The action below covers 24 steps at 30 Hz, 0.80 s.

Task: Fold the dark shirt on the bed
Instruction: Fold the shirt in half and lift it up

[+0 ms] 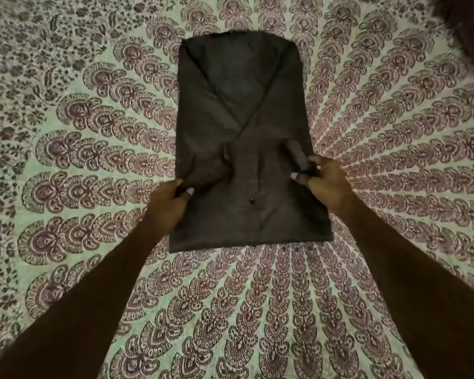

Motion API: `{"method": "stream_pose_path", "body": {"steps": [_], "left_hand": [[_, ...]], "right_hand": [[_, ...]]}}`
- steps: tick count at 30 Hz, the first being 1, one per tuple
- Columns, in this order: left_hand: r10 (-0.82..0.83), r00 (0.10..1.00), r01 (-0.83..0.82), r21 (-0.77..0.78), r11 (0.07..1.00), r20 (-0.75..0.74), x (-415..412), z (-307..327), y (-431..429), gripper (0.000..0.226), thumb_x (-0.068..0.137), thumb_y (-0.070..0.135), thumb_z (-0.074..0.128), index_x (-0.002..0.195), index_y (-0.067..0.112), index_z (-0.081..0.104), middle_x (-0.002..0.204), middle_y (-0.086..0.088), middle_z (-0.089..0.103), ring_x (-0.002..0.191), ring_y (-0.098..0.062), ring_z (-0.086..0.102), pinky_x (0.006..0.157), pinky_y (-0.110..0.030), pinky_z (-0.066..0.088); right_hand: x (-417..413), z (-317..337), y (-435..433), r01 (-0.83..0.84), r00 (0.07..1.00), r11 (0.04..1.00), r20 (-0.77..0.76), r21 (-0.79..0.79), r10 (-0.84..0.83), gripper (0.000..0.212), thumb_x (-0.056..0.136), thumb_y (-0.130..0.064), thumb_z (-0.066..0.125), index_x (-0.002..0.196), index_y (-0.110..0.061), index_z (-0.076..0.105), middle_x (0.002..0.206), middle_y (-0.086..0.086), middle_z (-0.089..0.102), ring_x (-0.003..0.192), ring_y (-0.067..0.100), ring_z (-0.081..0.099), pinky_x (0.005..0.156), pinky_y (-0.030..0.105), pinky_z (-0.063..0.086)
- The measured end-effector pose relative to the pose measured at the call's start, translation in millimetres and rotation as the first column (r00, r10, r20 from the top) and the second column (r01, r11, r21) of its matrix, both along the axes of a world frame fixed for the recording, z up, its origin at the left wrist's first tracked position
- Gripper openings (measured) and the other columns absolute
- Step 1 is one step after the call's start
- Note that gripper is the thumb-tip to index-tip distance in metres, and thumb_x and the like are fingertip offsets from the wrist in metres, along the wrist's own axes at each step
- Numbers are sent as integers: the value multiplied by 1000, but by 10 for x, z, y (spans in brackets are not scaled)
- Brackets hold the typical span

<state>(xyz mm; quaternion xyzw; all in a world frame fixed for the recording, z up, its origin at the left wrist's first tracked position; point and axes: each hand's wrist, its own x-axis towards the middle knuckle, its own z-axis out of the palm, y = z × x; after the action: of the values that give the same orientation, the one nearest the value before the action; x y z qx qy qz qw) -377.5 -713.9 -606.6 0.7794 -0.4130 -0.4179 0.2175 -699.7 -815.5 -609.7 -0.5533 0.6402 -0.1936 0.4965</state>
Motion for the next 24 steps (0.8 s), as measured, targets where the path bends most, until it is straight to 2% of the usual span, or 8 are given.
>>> {"method": "stream_pose_path", "body": {"steps": [4,6,9,11,14,18,21,24], "left_hand": [[124,991,-124,2,992,-55,-31,7,-71,31,108,33,50,108,10,70,102,-9,71,93,-28,64,77,-35,47],[195,979,-194,9,981,-57,-16,-31,-24,36,110,34,46,95,11,68,92,-9,68,83,-27,61,70,-35,45],[214,976,-214,-15,977,25,-20,-74,46,41,110,31,46,81,6,62,82,-15,63,78,-28,57,65,-35,38],[206,973,-201,-49,978,107,-57,-86,50,39,110,34,45,86,9,63,79,-9,60,79,-26,55,63,-33,36],[182,957,-158,-117,980,228,-148,-107,56,36,110,37,40,121,8,58,99,-16,64,89,-31,58,78,-38,42],[125,892,-91,-98,991,435,-225,-85,29,36,108,37,44,135,13,39,106,-27,69,93,-47,68,79,-51,55],[75,809,-18,-103,995,583,-264,-51,58,49,104,39,51,140,8,37,127,-29,60,111,-49,62,85,-56,54],[32,724,143,-197,970,689,-293,-70,162,59,102,45,51,147,9,39,152,-24,36,132,-45,43,104,-60,45]], "right_hand": [[-9,-100,-23,83,994,996,-66,-41,-85,14,87,-25,82,90,-30,69,85,-25,69,87,8,69,85,28,55],[-38,-133,-36,139,988,989,-64,-59,-143,12,94,-22,74,84,-26,69,84,-18,71,83,8,69,91,38,58],[-50,-120,-110,126,989,989,-67,-76,-131,16,98,-21,69,93,-6,71,95,7,76,92,25,71,96,50,55],[-37,-134,-154,89,983,989,-149,-115,-106,21,98,-24,69,94,-4,71,97,14,75,94,33,70,94,49,55],[-1,-133,-183,73,965,984,-238,-161,-110,20,97,-28,69,90,-9,70,92,15,74,90,35,69,87,45,55],[40,-110,-170,126,945,968,-271,-219,-184,22,98,-26,68,85,-11,59,83,15,68,85,38,66,77,42,51],[80,-69,-103,211,930,948,-251,-240,-270,18,97,-27,68,105,-14,58,82,9,65,94,36,65,78,36,46],[121,24,23,192,913,906,-269,-378,-306,42,96,-25,68,131,-10,50,100,11,70,100,32,66,82,31,47]]}}
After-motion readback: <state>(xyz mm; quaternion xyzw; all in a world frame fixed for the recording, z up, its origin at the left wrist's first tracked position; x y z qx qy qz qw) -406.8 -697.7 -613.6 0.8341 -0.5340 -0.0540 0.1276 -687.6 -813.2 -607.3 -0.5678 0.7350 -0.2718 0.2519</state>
